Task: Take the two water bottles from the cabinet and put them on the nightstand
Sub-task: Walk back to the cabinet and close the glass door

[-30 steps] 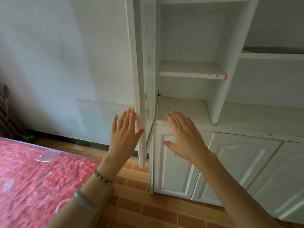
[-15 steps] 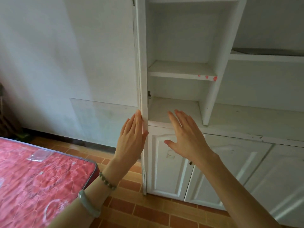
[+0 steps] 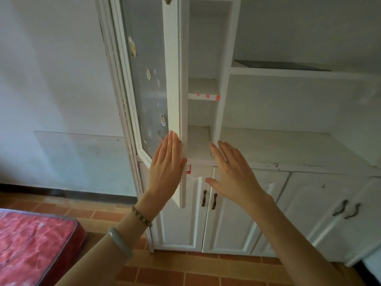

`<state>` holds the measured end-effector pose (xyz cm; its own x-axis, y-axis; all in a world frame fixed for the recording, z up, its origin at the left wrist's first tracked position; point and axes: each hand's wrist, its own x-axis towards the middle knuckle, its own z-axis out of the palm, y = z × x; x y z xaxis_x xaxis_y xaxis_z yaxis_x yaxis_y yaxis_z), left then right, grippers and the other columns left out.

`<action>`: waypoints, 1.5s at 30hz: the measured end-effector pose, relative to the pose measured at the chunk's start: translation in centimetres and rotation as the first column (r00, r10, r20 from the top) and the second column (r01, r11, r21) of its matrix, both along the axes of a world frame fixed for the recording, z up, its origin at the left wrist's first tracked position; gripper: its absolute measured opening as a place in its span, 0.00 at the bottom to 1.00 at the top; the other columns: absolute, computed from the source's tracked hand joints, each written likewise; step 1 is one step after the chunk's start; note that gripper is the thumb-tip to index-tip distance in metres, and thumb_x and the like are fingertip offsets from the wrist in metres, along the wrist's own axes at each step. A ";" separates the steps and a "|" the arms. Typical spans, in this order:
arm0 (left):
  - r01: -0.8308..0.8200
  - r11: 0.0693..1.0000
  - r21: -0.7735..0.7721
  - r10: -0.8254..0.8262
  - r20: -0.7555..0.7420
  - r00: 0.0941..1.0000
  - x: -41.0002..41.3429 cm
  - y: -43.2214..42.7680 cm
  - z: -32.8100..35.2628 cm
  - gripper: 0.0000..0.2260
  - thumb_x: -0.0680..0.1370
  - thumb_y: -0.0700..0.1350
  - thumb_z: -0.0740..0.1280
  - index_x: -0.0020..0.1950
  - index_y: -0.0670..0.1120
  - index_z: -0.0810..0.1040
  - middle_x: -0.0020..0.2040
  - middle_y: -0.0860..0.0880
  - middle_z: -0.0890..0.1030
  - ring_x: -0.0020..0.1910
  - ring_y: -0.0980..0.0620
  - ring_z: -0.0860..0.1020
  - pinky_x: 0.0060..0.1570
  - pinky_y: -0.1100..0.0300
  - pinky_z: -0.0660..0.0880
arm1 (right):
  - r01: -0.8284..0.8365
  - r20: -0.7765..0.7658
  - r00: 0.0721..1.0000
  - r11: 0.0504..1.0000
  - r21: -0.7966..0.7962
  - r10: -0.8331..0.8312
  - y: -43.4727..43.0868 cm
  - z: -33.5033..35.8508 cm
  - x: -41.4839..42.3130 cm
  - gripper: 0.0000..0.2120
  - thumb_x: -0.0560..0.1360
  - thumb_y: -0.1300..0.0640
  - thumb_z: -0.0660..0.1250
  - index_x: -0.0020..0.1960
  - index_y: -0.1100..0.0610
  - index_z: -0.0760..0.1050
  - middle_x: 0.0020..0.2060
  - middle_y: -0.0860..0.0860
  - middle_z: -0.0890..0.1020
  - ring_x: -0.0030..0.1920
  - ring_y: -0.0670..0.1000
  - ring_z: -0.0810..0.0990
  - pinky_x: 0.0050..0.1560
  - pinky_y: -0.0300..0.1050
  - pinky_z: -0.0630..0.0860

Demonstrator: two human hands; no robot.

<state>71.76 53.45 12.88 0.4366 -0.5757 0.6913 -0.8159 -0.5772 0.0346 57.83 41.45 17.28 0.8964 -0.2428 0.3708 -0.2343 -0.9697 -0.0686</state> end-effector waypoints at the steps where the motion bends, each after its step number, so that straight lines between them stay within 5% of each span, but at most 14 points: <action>1: -0.004 1.000 0.016 0.004 0.005 1.000 0.2 -0.9 -0.1 0.31 0.77 0.47 0.64 0.73 0.34 0.53 0.73 0.35 0.59 0.73 0.41 0.56 0.70 0.47 0.55 | 0.010 -0.006 1.000 1.000 0.002 -0.010 -0.6 -0.1 0.0 0.42 0.72 0.45 0.66 0.74 0.54 0.44 0.75 0.57 0.52 0.74 0.56 0.49 0.73 0.53 0.47; 20: 0.097 0.988 0.117 -0.113 0.140 0.984 8.8 -17.8 -0.3 0.36 0.75 0.53 0.65 0.74 0.39 0.51 0.75 0.40 0.54 0.74 0.44 0.54 0.70 0.45 0.57 | 0.185 0.048 0.982 0.983 0.008 -0.185 -14.0 -0.9 8.3 0.42 0.71 0.48 0.69 0.74 0.58 0.48 0.73 0.61 0.56 0.73 0.58 0.53 0.72 0.55 0.51; 45: -0.017 0.996 0.083 -0.002 0.229 0.974 14.1 -25.2 -1.1 0.35 0.76 0.55 0.62 0.74 0.37 0.52 0.74 0.39 0.57 0.74 0.43 0.53 0.72 0.44 0.51 | 0.234 0.065 0.970 0.972 0.016 -0.235 -21.6 -2.5 14.6 0.42 0.68 0.50 0.72 0.73 0.59 0.53 0.71 0.62 0.60 0.71 0.60 0.58 0.70 0.58 0.57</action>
